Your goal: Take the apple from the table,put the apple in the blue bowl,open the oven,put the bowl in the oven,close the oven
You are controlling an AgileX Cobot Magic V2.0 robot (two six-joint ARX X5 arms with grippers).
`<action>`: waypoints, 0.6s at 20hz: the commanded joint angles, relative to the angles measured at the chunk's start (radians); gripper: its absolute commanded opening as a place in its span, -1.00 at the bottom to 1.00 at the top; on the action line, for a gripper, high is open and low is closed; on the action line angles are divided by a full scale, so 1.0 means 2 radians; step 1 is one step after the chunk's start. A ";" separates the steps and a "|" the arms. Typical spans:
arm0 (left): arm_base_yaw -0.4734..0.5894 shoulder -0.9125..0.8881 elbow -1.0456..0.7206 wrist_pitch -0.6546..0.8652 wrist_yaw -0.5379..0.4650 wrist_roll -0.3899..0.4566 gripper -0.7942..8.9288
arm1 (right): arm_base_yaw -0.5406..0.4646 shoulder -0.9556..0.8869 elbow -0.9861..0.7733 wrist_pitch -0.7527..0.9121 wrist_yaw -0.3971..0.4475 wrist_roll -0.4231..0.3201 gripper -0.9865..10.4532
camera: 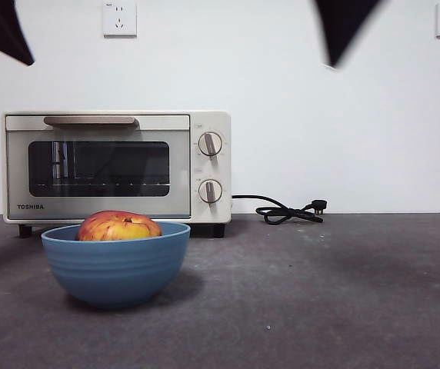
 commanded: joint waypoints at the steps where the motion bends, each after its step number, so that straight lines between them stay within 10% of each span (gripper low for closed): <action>1: -0.001 0.032 0.030 0.005 0.009 0.000 -0.85 | 0.000 -0.081 -0.103 0.032 -0.027 0.039 -0.85; 8: -0.004 0.131 0.119 0.011 0.009 -0.020 -0.85 | 0.000 -0.274 -0.234 0.133 -0.216 0.057 -0.85; 12: -0.010 0.175 0.145 0.034 0.008 -0.044 -0.85 | 0.001 -0.313 -0.234 0.130 -0.241 0.082 -0.85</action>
